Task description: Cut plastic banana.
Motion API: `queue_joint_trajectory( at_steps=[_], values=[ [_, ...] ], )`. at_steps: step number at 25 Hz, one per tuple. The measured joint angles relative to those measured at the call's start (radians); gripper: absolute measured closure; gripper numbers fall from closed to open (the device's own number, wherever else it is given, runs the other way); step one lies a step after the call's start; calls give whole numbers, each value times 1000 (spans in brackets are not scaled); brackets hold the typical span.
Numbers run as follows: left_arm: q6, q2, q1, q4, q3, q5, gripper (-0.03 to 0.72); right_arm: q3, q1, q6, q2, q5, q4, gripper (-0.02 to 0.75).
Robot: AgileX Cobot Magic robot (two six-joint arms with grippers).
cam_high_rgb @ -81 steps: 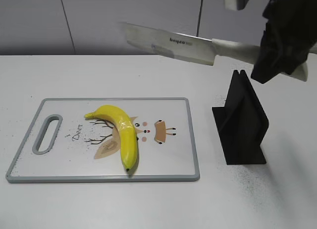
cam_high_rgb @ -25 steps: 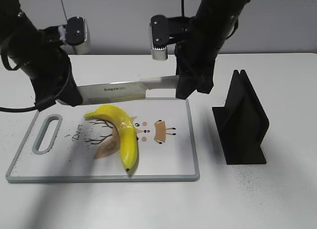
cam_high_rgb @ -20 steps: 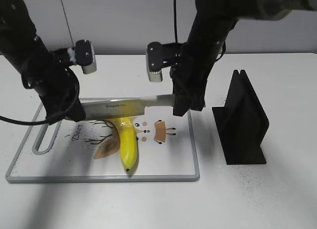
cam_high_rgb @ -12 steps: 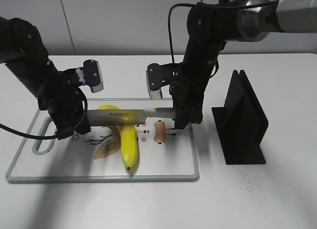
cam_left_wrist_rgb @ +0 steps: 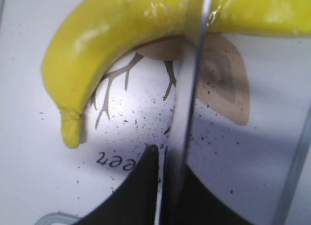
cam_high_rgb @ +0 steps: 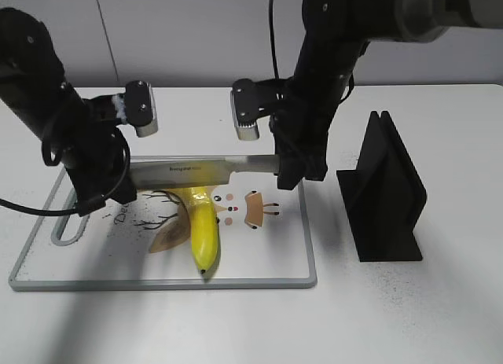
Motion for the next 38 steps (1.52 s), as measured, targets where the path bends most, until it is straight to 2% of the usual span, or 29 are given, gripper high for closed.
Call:
queue_joint_trajectory(
  at_steps=[8, 10, 11, 13, 16, 17, 19, 22, 25, 29, 33, 38],
  values=[
    [6, -187, -1, -12, 1, 77, 690, 0, 1, 5, -143, 59, -7, 575],
    [18, -215, -1, -21, 1, 87, 658, 0, 1, 6, -159, 69, -10, 576],
    [22, -223, -1, -28, 1, 92, 616, 0, 1, 8, -162, 72, -15, 577],
    [25, -232, -1, -47, 1, 101, 483, 0, 1, 12, -162, 74, -28, 577],
    [26, -234, -1, -81, 1, 103, 149, 0, 1, 15, -162, 74, -38, 577],
    [26, -234, -1, -93, 1, 102, 94, 0, 1, 15, -162, 75, -38, 577],
    [25, -235, -1, -115, 1, 101, 43, 0, 1, 17, -162, 79, -38, 577],
    [-25, -246, -1, -119, 2, 89, 24, 0, 1, 52, -164, 91, -38, 577],
    [-142, -275, 16, -103, 2, 39, 23, -3, 1, 130, -179, 99, -40, 577],
    [-372, -296, 63, -52, -41, 35, 23, -27, 1, 318, -207, 129, -63, 577],
    [-632, -296, 125, 46, -122, 109, 26, -76, 1, 585, -216, 139, -98, 577],
    [-1025, -296, 200, 213, -219, 279, 36, -113, 1, 927, -231, 140, -108, 577]
  ],
)
